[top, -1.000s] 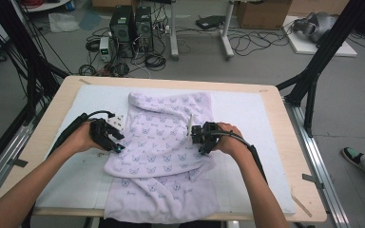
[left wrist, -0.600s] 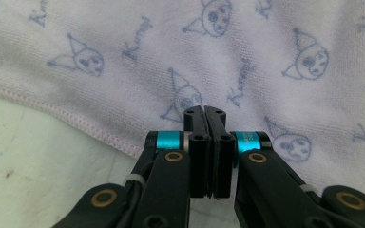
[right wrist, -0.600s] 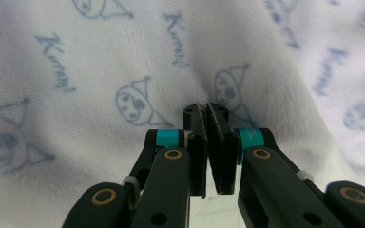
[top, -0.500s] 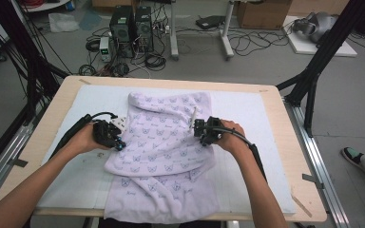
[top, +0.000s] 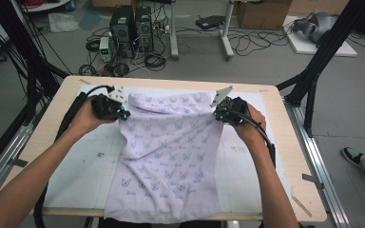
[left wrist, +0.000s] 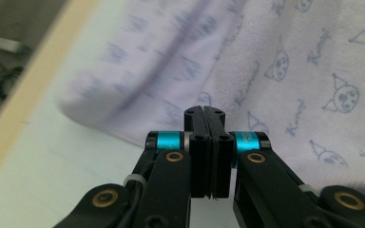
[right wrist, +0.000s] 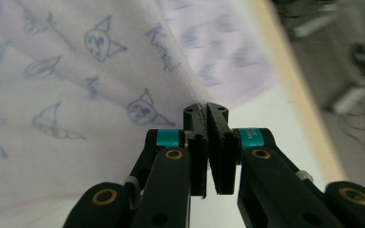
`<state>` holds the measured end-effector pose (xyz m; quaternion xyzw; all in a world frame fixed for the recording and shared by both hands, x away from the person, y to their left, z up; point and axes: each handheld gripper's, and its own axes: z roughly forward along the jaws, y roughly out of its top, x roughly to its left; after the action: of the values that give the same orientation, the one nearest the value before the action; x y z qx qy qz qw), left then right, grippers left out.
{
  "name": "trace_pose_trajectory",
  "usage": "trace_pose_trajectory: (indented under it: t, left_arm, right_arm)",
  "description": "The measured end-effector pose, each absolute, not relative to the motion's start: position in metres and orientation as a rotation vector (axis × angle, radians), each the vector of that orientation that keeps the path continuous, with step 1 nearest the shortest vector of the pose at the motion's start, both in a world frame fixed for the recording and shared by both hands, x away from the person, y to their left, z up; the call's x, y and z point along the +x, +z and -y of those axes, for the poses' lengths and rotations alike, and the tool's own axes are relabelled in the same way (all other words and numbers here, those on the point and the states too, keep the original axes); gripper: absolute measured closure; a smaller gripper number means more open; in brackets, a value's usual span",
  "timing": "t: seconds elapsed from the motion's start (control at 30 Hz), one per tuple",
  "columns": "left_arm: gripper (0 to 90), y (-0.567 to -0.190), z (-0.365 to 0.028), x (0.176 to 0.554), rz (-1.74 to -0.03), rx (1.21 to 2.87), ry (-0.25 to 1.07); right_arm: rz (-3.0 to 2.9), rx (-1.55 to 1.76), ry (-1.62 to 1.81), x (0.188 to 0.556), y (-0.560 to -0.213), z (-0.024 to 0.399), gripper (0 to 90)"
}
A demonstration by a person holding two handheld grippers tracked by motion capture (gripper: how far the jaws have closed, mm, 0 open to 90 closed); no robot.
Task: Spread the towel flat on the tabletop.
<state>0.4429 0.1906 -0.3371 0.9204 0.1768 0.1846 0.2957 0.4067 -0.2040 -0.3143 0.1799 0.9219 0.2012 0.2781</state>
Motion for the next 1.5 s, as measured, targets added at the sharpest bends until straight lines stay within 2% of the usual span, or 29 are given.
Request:
trace_pose_trajectory:
  t: [0.03, 0.07, 0.1, 0.13, 0.2, 0.23, 0.37, 0.67, 0.9, 1.0, 1.17, 1.23, 1.27, 1.3, 1.37, 1.4, 1.5]
  left_arm:
    - [87.3, -0.339, -0.191, 0.449, -0.478, 2.453, 0.467]
    - [78.4, -0.343, -0.191, 0.454, -0.484, 2.468, 0.47]
    - [61.1, -0.345, -0.191, 0.457, -0.511, 2.478, 0.496]
    - [57.0, -0.347, -0.193, 0.458, -0.516, 2.48, 0.498]
    - [53.0, -0.348, -0.196, 0.456, -0.507, 2.454, 0.447]
    - [49.6, -0.348, -0.196, 0.454, -0.491, 2.447, 0.422]
    - [46.1, -0.35, -0.193, 0.433, -0.362, 2.47, 0.337]
    - [43.8, -0.374, -0.19, 0.389, -0.163, 2.526, 0.246]
    - [45.3, -0.396, -0.186, 0.376, -0.109, 2.609, 0.195]
    - [46.7, -0.402, -0.183, 0.377, -0.1, 2.627, 0.165]
    - [52.8, -0.411, -0.179, 0.378, -0.066, 2.689, 0.131]
    - [58.6, -0.414, -0.177, 0.379, -0.06, 2.701, 0.102]
    - [62.9, -0.414, -0.177, 0.38, -0.065, 2.7, 0.074]
    - [68.6, -0.414, -0.177, 0.38, -0.064, 2.698, 0.064]
    - [76.6, -0.413, -0.176, 0.379, -0.083, 2.705, 0.047]
    - [83.7, -0.413, -0.175, 0.379, -0.091, 2.709, 0.045]
    - [87.5, -0.412, -0.173, 0.378, -0.148, 2.715, 0.038]
  right_arm:
    - [-2.455, 0.516, 0.543, 0.411, -0.315, 0.204, 85.3]
    - [-2.475, 0.539, 0.553, 0.416, -0.318, 0.204, 81.7]
    - [-2.516, 0.556, 0.548, 0.42, -0.322, 0.203, 74.0]
    - [-2.544, 0.54, 0.543, 0.422, -0.326, 0.202, 68.3]
    - [-2.593, 0.507, 0.519, 0.42, -0.331, 0.202, 65.3]
    - [-2.617, 0.482, 0.534, 0.418, -0.333, 0.203, 61.1]
    - [-2.682, 0.436, 0.621, 0.411, -0.338, 0.21, 50.9]
    - [-2.899, 0.198, 0.523, 0.381, -0.363, 0.192, 48.7]
    - [-2.999, 0.079, 0.265, 0.371, -0.392, 0.17, 50.9]
    - [-3.032, 0.048, 0.218, 0.371, -0.399, 0.164, 53.9]
    - [-3.074, 0.009, 0.123, 0.374, -0.406, 0.155, 63.8]
    - [-3.104, 0.002, 0.116, 0.377, -0.406, 0.153, 71.0]
    - [-3.124, 0.017, 0.113, 0.378, -0.406, 0.153, 81.3]
    - [-3.135, 0.027, 0.117, 0.38, -0.406, 0.153, 84.6]
    - [-3.144, 0.045, 0.115, 0.382, -0.406, 0.153, 86.9]
    - [-3.143, 0.059, 0.116, 0.382, -0.406, 0.153, 87.5]
    - [-3.12, 0.056, 0.112, 0.379, -0.405, 0.152, 88.7]
